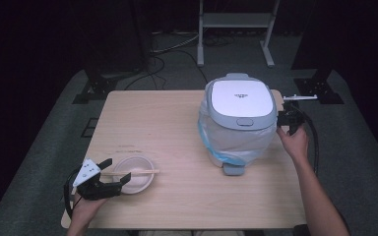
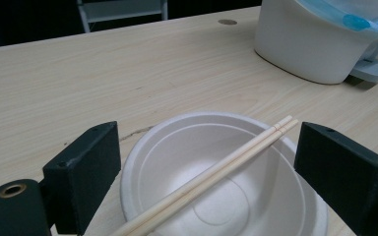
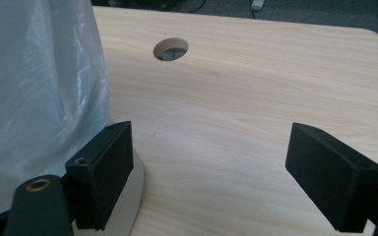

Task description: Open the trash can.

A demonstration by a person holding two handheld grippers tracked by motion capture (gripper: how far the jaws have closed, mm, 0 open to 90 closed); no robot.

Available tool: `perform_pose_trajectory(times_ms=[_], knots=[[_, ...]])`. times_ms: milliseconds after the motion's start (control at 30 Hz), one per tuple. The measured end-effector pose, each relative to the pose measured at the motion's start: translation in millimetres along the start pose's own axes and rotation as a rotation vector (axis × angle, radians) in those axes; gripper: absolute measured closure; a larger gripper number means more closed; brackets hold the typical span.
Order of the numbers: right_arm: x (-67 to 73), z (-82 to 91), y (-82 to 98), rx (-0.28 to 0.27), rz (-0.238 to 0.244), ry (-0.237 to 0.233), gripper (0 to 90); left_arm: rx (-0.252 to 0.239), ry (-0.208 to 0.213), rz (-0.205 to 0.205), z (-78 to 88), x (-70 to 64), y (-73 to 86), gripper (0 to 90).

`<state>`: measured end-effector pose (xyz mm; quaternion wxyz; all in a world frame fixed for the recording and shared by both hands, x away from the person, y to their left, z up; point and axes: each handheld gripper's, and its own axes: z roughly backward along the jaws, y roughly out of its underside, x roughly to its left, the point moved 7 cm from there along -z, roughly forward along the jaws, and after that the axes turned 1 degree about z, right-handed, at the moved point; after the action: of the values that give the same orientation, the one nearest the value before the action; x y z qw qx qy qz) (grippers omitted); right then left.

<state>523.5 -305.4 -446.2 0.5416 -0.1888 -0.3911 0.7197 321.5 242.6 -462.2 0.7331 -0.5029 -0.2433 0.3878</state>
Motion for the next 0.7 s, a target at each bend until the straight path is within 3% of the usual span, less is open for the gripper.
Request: perform_pose_trajectory(times_ms=[133, 233, 467, 700], knots=[[10.0, -5.0, -1.0, -0.006, 0.034, -0.041, 17.2, -0.004, -0.003, 0.005, 1.2, 0.3, -0.3, 9.6], [14.0, -5.2, 0.8, 0.013, 0.032, -0.053, 25.0, -0.003, -0.006, 0.002, 1.7, 1.5, -0.5, 9.6], [24.7, 3.9, 3.9, -0.005, 0.091, -0.027, 36.6, -0.001, -0.008, 0.003, 1.2, 2.1, -0.1, 9.6], [38.6, 3.4, 4.6, -0.009, 0.117, -0.025, 37.3, -0.006, -0.017, 0.006, 1.4, 3.1, -0.8, 9.6]])
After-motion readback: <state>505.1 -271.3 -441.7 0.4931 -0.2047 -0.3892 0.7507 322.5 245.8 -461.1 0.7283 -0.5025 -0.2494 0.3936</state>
